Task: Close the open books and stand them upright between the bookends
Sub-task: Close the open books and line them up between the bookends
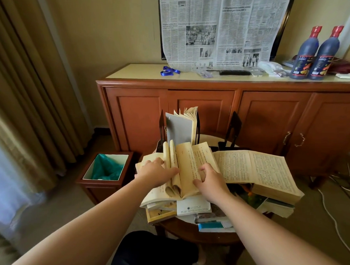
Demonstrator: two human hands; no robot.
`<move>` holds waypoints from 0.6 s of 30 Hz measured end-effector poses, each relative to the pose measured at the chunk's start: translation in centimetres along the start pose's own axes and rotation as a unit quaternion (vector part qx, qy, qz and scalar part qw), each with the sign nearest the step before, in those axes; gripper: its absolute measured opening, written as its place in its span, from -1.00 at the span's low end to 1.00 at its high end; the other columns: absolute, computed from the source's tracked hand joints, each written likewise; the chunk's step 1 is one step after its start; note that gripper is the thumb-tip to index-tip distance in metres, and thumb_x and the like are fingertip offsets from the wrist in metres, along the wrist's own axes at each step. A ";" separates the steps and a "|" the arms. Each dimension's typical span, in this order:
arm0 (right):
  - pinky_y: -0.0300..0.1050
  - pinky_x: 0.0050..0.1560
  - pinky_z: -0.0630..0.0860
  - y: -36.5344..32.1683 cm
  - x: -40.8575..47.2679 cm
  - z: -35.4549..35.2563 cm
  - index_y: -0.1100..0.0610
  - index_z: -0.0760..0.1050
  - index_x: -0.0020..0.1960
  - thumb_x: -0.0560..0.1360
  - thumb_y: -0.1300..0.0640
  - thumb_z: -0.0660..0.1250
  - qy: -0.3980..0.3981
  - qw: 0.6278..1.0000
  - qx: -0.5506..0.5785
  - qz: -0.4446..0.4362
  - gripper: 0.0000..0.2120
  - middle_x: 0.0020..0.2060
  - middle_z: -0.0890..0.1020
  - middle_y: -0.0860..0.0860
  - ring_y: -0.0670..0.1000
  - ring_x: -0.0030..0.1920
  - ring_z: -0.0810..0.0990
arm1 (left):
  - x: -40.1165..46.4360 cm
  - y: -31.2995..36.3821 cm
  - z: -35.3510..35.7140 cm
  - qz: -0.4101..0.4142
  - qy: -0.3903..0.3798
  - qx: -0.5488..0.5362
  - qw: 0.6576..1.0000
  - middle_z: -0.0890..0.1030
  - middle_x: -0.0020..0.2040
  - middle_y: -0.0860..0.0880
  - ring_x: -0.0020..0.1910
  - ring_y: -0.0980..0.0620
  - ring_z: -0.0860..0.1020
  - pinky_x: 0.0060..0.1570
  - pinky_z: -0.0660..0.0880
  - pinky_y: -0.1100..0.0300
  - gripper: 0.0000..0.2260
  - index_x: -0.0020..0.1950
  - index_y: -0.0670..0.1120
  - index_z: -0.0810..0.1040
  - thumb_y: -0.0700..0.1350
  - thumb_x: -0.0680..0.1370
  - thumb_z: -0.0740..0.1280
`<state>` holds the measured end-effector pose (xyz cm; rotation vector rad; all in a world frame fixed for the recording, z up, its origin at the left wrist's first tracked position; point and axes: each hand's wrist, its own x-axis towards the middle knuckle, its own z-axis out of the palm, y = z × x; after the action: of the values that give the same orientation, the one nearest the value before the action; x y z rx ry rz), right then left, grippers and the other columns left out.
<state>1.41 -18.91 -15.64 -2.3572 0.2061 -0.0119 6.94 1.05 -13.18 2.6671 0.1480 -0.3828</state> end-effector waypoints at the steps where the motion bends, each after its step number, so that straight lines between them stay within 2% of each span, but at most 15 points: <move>1: -0.28 -0.32 0.36 0.3 -0.1 0.1 -0.09 0.37 0.38 0.63 0.08 0.38 -0.006 1.000 0.003 -0.011 -0.63 -0.10 0.51 -0.16 -0.18 -0.20 0.48 | 0.0 -0.3 0.0 0.009 0.011 -0.011 1.000 0.43 0.48 -0.08 0.25 -0.12 0.56 0.19 0.59 -0.13 -0.16 0.59 0.13 0.31 0.50 0.39 0.29; 3: -0.25 -0.21 0.46 0.8 -0.2 0.3 -0.15 0.38 0.43 0.65 0.09 0.33 -0.018 0.999 -0.009 -0.033 -0.61 -0.03 0.55 -0.10 -0.11 -0.12 0.55 | 0.1 -0.8 -0.1 0.031 0.033 -0.024 0.999 0.49 0.44 -0.06 0.09 -0.02 0.60 -0.02 0.66 0.01 -0.33 0.60 0.13 0.30 0.30 0.54 0.35; 4: -0.21 -0.08 0.52 1.0 -0.2 0.5 -0.15 0.41 0.43 0.67 0.08 0.31 -0.020 0.999 -0.021 -0.037 -0.64 0.10 0.55 -0.03 -0.05 0.01 0.57 | 0.0 -1.0 0.0 0.044 0.040 -0.025 0.998 0.49 0.43 -0.05 0.06 0.00 0.61 -0.06 0.68 0.04 -0.36 0.60 0.14 0.28 0.24 0.57 0.36; 6: -0.13 0.18 0.52 1.2 -0.2 1.0 -0.13 0.47 0.41 0.68 0.07 0.27 -0.021 0.998 -0.046 -0.032 -0.68 0.34 0.43 0.03 0.08 0.32 0.49 | -0.1 -1.3 0.1 0.070 0.054 -0.025 0.996 0.46 0.46 -0.04 0.15 -0.02 0.59 0.00 0.68 0.01 -0.37 0.62 0.15 0.28 0.18 0.58 0.38; 8: -0.08 0.31 0.49 1.2 -0.3 1.2 -0.10 0.48 0.41 0.67 0.05 0.26 -0.020 0.998 -0.060 -0.030 -0.68 0.40 0.34 0.02 0.12 0.46 0.39 | -0.2 -1.5 0.1 0.107 0.080 0.004 0.991 0.41 0.47 -0.04 0.33 -0.08 0.46 0.21 0.60 -0.06 -0.41 0.59 0.17 0.35 0.16 0.58 0.41; 10: -0.07 0.30 0.49 1.1 -0.5 1.1 -0.10 0.46 0.42 0.63 -0.03 0.30 -0.030 0.997 -0.068 -0.026 -0.64 0.38 0.31 -0.02 0.10 0.44 0.39 | -0.8 -1.4 0.0 0.165 0.113 0.077 0.977 0.44 0.40 0.00 0.38 -0.08 0.35 0.33 0.46 -0.05 -0.57 0.47 0.18 0.51 0.15 0.60 0.41; 12: -0.10 0.20 0.49 0.9 -0.7 1.1 -0.12 0.42 0.44 0.54 -0.19 0.36 -0.045 0.996 -0.072 -0.019 -0.50 0.30 0.29 -0.06 0.04 0.32 0.43 | -1.3 -0.9 -0.1 0.218 0.128 0.159 0.954 0.49 0.32 0.07 0.32 -0.05 0.34 0.27 0.39 -0.02 -0.74 0.32 0.21 0.63 0.13 0.65 0.34; 15: -0.13 0.12 0.48 0.7 -0.8 1.1 -0.10 0.35 0.45 0.37 -0.41 0.44 -0.051 0.992 -0.112 -0.029 -0.23 0.23 0.26 -0.07 -0.02 0.18 0.42 | -1.2 -0.2 0.4 0.250 0.097 0.254 0.929 0.50 0.24 0.09 0.23 -0.04 0.34 0.15 0.28 -0.02 -0.75 0.30 0.24 0.64 0.08 0.70 0.23; 18: -0.10 0.10 0.50 0.8 -0.8 1.3 -0.07 0.29 0.45 0.22 -0.52 0.48 -0.050 0.988 -0.142 -0.039 -0.03 0.23 0.26 -0.05 0.00 0.17 0.42 | -0.7 0.1 1.0 0.252 0.041 0.270 0.928 0.47 0.23 0.05 0.24 -0.06 0.33 0.18 0.26 -0.08 -0.70 0.35 0.24 0.60 0.08 0.71 0.16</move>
<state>0.63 -18.47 -17.14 -2.6401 0.0678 0.1048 6.02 0.55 -13.78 3.1068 -0.7066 -0.1526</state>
